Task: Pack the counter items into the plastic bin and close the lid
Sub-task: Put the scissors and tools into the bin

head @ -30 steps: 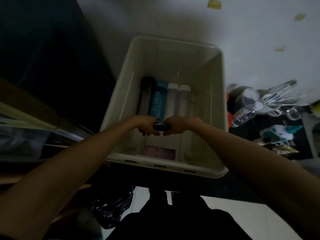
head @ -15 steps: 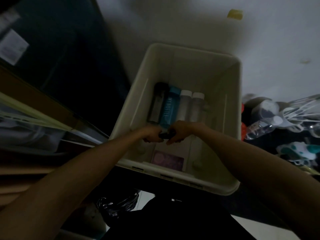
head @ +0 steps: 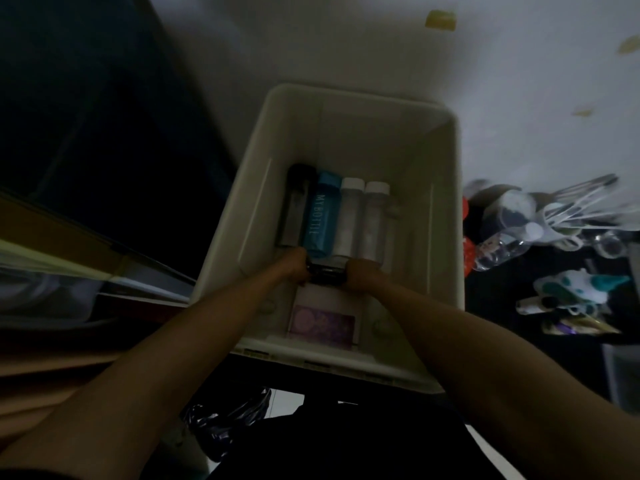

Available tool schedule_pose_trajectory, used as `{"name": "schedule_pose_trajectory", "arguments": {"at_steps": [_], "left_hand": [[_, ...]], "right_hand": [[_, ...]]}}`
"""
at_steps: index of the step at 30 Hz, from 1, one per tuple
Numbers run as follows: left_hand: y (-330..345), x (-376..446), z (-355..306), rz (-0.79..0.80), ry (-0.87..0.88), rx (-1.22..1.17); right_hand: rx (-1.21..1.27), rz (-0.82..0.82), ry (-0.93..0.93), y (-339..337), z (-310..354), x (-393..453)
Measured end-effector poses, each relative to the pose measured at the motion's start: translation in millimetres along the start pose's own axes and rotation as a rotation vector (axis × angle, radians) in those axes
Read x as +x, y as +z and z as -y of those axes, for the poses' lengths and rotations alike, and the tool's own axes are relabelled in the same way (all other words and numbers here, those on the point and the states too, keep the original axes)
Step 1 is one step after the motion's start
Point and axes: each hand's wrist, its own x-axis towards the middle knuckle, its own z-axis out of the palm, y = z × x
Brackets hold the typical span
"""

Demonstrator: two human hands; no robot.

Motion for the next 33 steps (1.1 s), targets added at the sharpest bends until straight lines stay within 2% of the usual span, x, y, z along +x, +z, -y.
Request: {"name": "schedule_pose_trajectory", "arguments": {"at_steps": [5,13,19,22,27,30,33], "left_hand": [[2,8,4,0.032,-0.032,0.097],[2,12,8,0.047,-0.034,0.114],[3,12,9,0.014,-0.004,0.136],[-2,6,6,-0.008,0.040,0.297],[-18,-23,-6,0.082,0.046,0.364],[-43,-59,-21,0.000,0.071,0.332],[-59,-102,-36,-0.198,0.227,0.063]], "right_hand": [[0.040,-0.109,0.041,10,1,-6],[0.076,-0.121,0.035,15,4,-12],[-0.129,-0.087,-0.027,9,5,-20],[-0.242,-0.057,-0.058,5,7,-26],[-0.220,-0.039,-0.070,-24,15,-53],[-0.061,-0.131,-0.105,-52,14,-93],[0.244,-0.461,-0.231,-66,-4,-154]]}}
